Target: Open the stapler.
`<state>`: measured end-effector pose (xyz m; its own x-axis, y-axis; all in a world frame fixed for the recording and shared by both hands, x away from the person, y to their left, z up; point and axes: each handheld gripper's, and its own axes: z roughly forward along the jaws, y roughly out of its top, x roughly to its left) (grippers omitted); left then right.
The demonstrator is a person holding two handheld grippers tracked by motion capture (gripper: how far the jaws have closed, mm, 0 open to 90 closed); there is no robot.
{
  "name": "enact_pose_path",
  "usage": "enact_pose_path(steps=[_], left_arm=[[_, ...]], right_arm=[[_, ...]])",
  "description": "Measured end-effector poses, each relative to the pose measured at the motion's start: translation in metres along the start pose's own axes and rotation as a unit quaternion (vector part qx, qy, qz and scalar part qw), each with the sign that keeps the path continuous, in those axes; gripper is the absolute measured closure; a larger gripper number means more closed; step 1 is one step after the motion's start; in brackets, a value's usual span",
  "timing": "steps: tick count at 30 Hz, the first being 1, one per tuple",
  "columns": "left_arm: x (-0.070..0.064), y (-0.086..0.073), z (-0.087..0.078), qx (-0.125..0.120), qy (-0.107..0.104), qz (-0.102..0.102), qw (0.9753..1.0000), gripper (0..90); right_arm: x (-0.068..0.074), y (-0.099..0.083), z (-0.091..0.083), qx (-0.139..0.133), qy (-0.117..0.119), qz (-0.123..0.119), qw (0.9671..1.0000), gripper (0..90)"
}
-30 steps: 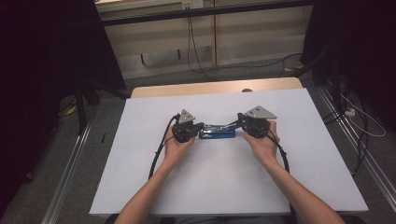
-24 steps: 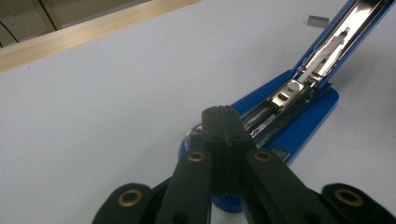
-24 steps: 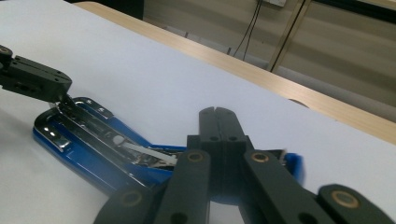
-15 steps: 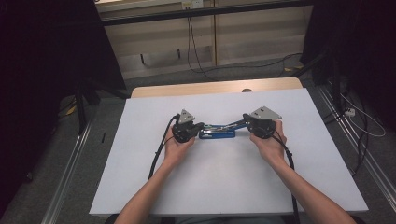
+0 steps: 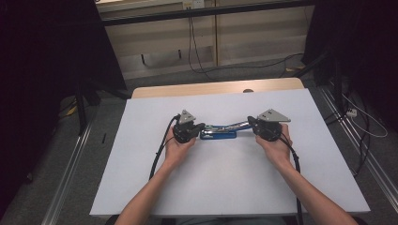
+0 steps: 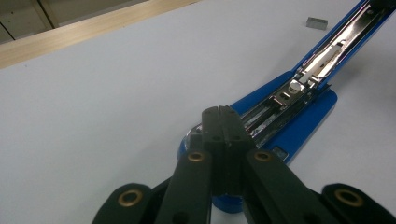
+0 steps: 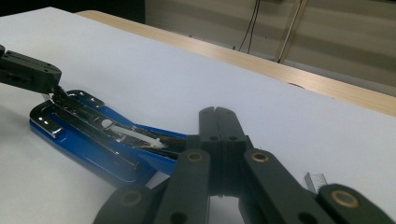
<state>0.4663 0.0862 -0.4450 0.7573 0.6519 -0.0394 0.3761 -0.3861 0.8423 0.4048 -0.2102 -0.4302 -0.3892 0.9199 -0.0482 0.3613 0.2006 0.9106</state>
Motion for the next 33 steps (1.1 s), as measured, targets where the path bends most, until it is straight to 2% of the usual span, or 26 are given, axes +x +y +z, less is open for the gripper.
enact_pose_path(steps=[24, 33], left_arm=[[0.0, 0.0, 0.0, 0.0, 0.0, 0.003, 1.0, 90.0], [-0.001, 0.0, 0.0, -0.002, 0.002, 0.008, 1.0, 90.0]], right_arm=[[-0.006, -0.013, 0.005, 0.026, 0.003, 0.005, 0.9996, 90.0], [-0.005, -0.013, 0.006, 0.025, 0.003, 0.005, 0.9997, 90.0]])
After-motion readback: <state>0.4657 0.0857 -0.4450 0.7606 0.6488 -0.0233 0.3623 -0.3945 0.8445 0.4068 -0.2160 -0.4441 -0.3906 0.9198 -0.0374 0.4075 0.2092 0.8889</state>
